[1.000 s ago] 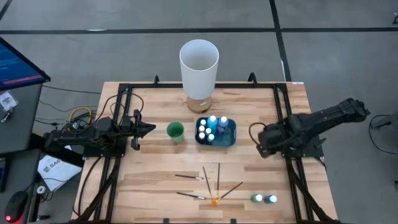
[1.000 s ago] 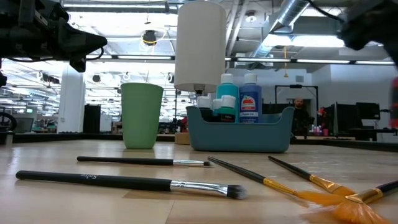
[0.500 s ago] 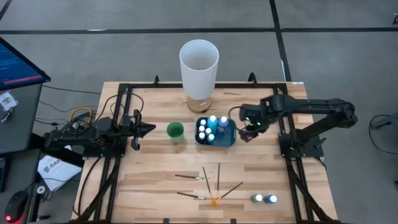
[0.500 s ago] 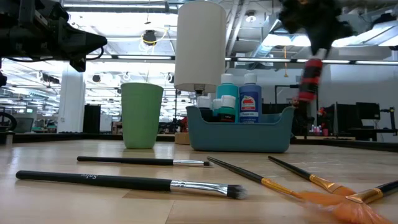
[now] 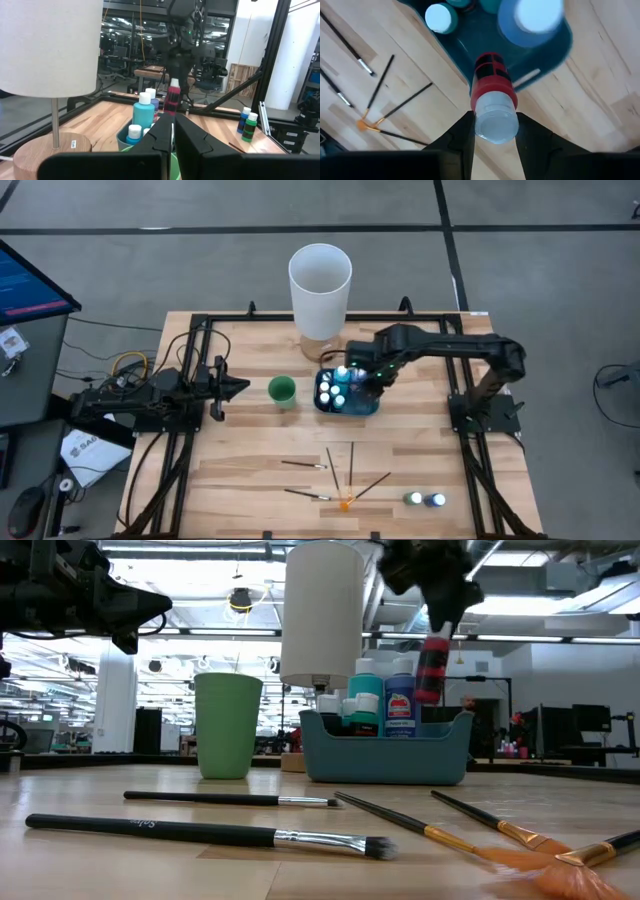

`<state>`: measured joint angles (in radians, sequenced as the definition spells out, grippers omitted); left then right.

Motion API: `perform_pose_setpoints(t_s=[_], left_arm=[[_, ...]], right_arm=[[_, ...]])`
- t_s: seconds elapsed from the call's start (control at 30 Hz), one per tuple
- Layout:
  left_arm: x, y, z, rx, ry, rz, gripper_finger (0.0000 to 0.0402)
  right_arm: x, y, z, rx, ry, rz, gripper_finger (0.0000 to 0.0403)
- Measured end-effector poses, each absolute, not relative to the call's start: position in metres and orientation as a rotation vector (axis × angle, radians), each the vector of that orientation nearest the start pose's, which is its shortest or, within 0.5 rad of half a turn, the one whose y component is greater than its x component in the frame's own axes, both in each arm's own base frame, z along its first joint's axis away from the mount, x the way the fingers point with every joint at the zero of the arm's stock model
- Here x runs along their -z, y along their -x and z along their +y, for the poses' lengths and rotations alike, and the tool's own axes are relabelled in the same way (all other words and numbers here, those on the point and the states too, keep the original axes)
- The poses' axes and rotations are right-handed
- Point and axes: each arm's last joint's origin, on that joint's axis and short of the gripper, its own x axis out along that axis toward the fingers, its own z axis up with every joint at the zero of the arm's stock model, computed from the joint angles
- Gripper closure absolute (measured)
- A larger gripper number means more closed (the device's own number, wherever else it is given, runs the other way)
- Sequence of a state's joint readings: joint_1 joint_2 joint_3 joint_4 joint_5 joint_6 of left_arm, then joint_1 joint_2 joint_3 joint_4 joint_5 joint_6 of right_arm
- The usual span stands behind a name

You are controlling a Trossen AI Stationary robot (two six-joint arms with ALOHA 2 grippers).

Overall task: Pick & Place Paint Supplies
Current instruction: Put the small red paint bottle into the green bin

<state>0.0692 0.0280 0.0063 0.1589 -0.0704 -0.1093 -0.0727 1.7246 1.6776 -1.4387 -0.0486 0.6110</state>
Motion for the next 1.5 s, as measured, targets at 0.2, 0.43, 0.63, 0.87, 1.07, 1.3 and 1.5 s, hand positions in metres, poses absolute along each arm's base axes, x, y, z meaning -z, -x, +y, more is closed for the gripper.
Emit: perform_pose_setpoints(t_s=[0.2,0.43,0.63,0.87,1.07,1.3,1.5], left_arm=[[-0.179,-0.098,0.009,-0.132,0.109,-0.146,0.0394],[-0.179,-0.098,0.009,-0.132,0.109,-0.152,0.0394],[-0.18,-0.098,0.009,-0.131,0.109,-0.152,0.0394],[-0.18,-0.098,0.009,-0.131,0.109,-0.153,0.0394],[-0.18,-0.097,0.009,-0.131,0.109,-0.161,0.0394],[-0.181,-0.097,0.009,-0.131,0.109,-0.165,0.0394],[-0.181,-0.097,0.009,-0.13,0.109,-0.169,0.0394]], right_arm=[[-0.291,-0.338,-0.023,0.453,-0.538,1.512,0.0294],[-0.268,-0.355,-0.024,0.442,-0.52,1.549,0.0294],[-0.256,-0.364,-0.02,0.432,-0.512,1.566,0.0294],[-0.256,-0.37,-0.02,0.417,-0.529,1.493,0.0294],[-0.253,-0.373,-0.02,0.421,-0.533,1.494,0.0294],[-0.251,-0.373,-0.021,0.427,-0.536,1.498,0.0294],[-0.251,-0.375,-0.023,0.439,-0.542,1.475,0.0294]])
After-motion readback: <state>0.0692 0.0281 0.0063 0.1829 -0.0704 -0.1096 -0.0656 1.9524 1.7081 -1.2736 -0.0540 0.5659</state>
